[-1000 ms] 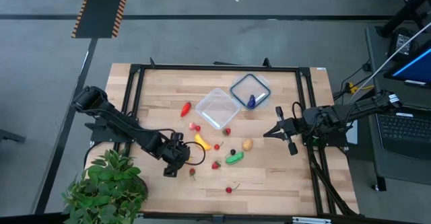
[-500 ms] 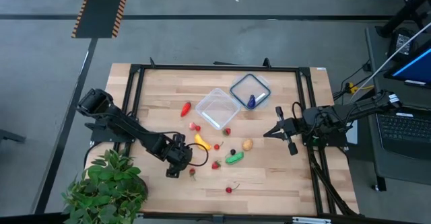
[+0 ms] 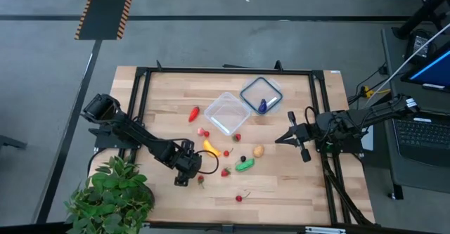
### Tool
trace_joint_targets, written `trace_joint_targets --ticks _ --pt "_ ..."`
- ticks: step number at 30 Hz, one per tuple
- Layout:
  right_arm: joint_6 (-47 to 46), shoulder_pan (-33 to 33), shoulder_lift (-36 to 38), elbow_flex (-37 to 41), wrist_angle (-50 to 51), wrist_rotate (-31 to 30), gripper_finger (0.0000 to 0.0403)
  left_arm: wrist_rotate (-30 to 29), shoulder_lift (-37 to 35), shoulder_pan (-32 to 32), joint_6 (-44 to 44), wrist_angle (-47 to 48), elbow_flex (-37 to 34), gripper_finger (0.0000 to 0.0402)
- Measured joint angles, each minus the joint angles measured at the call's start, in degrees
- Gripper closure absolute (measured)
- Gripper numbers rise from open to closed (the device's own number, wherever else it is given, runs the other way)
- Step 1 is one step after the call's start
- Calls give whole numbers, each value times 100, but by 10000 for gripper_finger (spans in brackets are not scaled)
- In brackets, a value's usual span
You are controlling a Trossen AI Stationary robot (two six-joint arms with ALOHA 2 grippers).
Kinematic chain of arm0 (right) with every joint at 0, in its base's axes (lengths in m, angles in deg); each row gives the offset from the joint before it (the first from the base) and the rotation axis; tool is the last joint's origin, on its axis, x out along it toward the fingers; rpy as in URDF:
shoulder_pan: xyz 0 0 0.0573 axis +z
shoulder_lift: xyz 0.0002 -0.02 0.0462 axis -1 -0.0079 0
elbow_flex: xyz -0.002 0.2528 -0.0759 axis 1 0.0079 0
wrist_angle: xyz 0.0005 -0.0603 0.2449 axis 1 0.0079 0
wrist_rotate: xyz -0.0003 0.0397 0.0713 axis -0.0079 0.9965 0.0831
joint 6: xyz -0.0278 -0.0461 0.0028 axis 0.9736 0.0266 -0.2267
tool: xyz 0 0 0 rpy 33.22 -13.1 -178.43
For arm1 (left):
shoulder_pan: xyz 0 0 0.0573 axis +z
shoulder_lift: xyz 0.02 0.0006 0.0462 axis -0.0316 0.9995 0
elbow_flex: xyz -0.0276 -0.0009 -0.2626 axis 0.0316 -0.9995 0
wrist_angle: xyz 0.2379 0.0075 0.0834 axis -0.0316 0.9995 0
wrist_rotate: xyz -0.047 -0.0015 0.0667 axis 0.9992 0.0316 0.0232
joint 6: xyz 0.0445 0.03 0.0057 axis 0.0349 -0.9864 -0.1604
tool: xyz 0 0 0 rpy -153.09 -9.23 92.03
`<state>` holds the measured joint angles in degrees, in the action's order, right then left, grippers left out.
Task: Pick and placing Produce into tupperware
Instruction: Put the yellow lemon into the transparent container
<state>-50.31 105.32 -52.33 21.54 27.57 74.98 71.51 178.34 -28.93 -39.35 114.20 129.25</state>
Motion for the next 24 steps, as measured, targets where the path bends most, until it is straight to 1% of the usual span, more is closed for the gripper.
trace_joint_targets --ticks 3,10,24 --pt "0 0 1 0 -2 -2 389 0 0 0 -1 4 0 168" --pt "1 0 1 0 -2 -2 389 -20 -4 0 2 7 0 196" --pt "-2 0 1 0 -2 -2 389 11 -4 22 -26 7 0 197"
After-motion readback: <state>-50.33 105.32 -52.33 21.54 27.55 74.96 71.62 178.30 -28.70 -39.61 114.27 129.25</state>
